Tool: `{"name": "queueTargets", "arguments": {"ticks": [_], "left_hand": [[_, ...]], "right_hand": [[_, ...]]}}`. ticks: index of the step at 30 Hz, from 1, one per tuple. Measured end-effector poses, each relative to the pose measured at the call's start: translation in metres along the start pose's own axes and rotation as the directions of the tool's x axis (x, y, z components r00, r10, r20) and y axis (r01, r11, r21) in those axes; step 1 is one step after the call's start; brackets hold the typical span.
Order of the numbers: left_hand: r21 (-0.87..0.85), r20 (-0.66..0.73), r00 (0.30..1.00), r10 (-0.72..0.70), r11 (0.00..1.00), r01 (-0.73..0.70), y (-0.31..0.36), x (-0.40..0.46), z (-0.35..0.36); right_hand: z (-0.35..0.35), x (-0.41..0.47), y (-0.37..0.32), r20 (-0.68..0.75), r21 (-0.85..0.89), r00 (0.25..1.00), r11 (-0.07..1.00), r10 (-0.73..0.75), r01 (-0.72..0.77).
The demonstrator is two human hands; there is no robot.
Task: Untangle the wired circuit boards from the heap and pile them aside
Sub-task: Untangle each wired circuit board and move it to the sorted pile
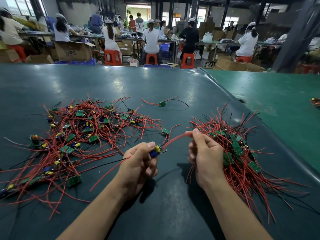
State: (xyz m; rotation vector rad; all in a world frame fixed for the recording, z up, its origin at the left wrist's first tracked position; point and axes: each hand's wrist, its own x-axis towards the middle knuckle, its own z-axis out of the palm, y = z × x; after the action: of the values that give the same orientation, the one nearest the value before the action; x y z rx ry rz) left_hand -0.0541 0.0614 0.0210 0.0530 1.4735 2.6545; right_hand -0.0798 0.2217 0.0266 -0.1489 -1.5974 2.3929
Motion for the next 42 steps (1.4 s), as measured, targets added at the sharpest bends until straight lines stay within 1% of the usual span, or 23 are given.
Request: {"name": "queueTargets", "arguments": {"ticks": [3, 5, 7, 10, 12, 14, 16, 19, 22, 24, 26, 28, 30, 32, 33, 34, 35, 36, 37, 39, 40, 41, 42], "left_hand": [[0.043, 0.008, 1.000, 0.003, 0.999, -0.004, -0.002, 0.000, -0.001], [0.084, 0.040, 0.999, 0.002, 0.996, -0.005, -0.004, -0.001, -0.001], [0.130, 0.049, 0.999, -0.003, 0.991, -0.004, -0.005, -0.001, -0.001], [0.160, 0.047, 0.999, 0.004, 0.987, -0.012, -0.005, -0.001, 0.000], [0.160, 0.008, 1.000, 0.006, 0.987, -0.007, -0.004, 0.000, 0.001], [0.163, -0.017, 1.000, 0.004, 0.987, -0.001, -0.003, 0.000, 0.001], [0.144, -0.024, 1.000, 0.004, 0.990, -0.001, 0.000, -0.001, 0.002], [0.022, -0.032, 0.999, -0.011, 1.000, 0.012, 0.002, -0.002, 0.003], [-0.049, -0.009, 1.000, -0.027, 0.998, 0.027, 0.003, -0.001, 0.003], [-0.079, 0.016, 0.999, -0.032, 0.996, 0.033, 0.004, -0.001, 0.002], [-0.134, 0.047, 0.998, -0.034, 0.990, 0.040, 0.006, -0.002, -0.001], [-0.200, 0.062, 0.997, -0.036, 0.979, 0.048, 0.008, -0.003, -0.005], [-0.260, 0.030, 0.999, -0.010, 0.965, 0.017, 0.011, -0.002, -0.008], [-0.220, -0.088, 0.993, 0.075, 0.971, -0.093, 0.014, -0.001, -0.009], [-0.105, -0.161, 0.975, 0.153, 0.980, -0.171, 0.015, -0.002, -0.008], [0.082, -0.223, 0.940, 0.259, 0.966, -0.246, 0.016, -0.003, -0.006], [0.302, -0.257, 0.885, 0.387, 0.902, -0.307, 0.017, -0.004, -0.004], [0.496, -0.255, 0.814, 0.521, 0.793, -0.353, 0.019, -0.004, 0.001], [0.621, -0.219, 0.740, 0.636, 0.676, -0.397, 0.023, -0.004, 0.010], [0.730, -0.075, 0.617, 0.784, 0.464, -0.502, 0.038, -0.001, 0.037], [0.759, 0.030, 0.543, 0.839, 0.334, -0.558, 0.045, 0.003, 0.055], [0.766, 0.138, 0.467, 0.873, 0.205, -0.610, 0.051, 0.009, 0.074], [0.751, 0.230, 0.410, 0.883, 0.106, -0.651, 0.055, 0.016, 0.093]], "right_hand": [[0.008, -0.010, 0.006, 0.259, -0.144, 0.955, 0.983, 0.148, -0.113], [0.013, -0.018, 0.010, 0.355, -0.264, 0.920, 0.962, 0.167, -0.073], [0.014, -0.020, 0.011, 0.353, -0.296, 0.927, 0.955, 0.128, -0.019], [0.012, -0.017, 0.008, 0.318, -0.255, 0.939, 0.966, 0.129, -0.046], [0.011, -0.018, 0.007, 0.353, -0.219, 0.924, 0.973, 0.145, -0.069], [0.012, -0.020, 0.008, 0.385, -0.228, 0.914, 0.973, 0.127, -0.038], [0.014, -0.019, 0.008, 0.359, -0.248, 0.928, 0.969, 0.102, -0.010], [0.012, -0.014, 0.005, 0.282, -0.253, 0.958, 0.967, 0.053, 0.021], [0.009, -0.012, 0.000, 0.276, -0.271, 0.961, 0.959, 0.000, 0.078], [0.006, -0.009, -0.004, 0.240, -0.212, 0.971, 0.976, -0.001, 0.054], [0.004, -0.005, -0.007, 0.161, -0.107, 0.987, 0.994, 0.001, 0.017], [0.001, 0.001, -0.007, 0.026, -0.012, 1.000, 1.000, -0.013, 0.013], [-0.003, 0.007, -0.007, -0.102, 0.047, 0.994, 0.998, -0.041, 0.046], [-0.005, 0.007, -0.004, -0.128, -0.044, 0.983, 0.991, -0.131, 0.127], [-0.006, 0.006, -0.002, -0.095, -0.139, 0.976, 0.973, -0.196, 0.182], [-0.004, 0.003, 0.003, -0.035, -0.242, 0.966, 0.940, -0.257, 0.241], [-0.001, -0.001, 0.007, 0.041, -0.339, 0.952, 0.892, -0.303, 0.299], [0.003, -0.004, 0.011, 0.117, -0.416, 0.937, 0.840, -0.328, 0.347], [0.007, -0.006, 0.015, 0.167, -0.467, 0.929, 0.803, -0.330, 0.369], [0.010, -0.006, 0.021, 0.215, -0.510, 0.936, 0.786, -0.277, 0.350], [0.009, -0.005, 0.023, 0.231, -0.527, 0.940, 0.780, -0.250, 0.337], [0.007, -0.005, 0.023, 0.247, -0.544, 0.941, 0.770, -0.232, 0.333], [0.005, -0.006, 0.023, 0.258, -0.558, 0.939, 0.759, -0.226, 0.336]]}}
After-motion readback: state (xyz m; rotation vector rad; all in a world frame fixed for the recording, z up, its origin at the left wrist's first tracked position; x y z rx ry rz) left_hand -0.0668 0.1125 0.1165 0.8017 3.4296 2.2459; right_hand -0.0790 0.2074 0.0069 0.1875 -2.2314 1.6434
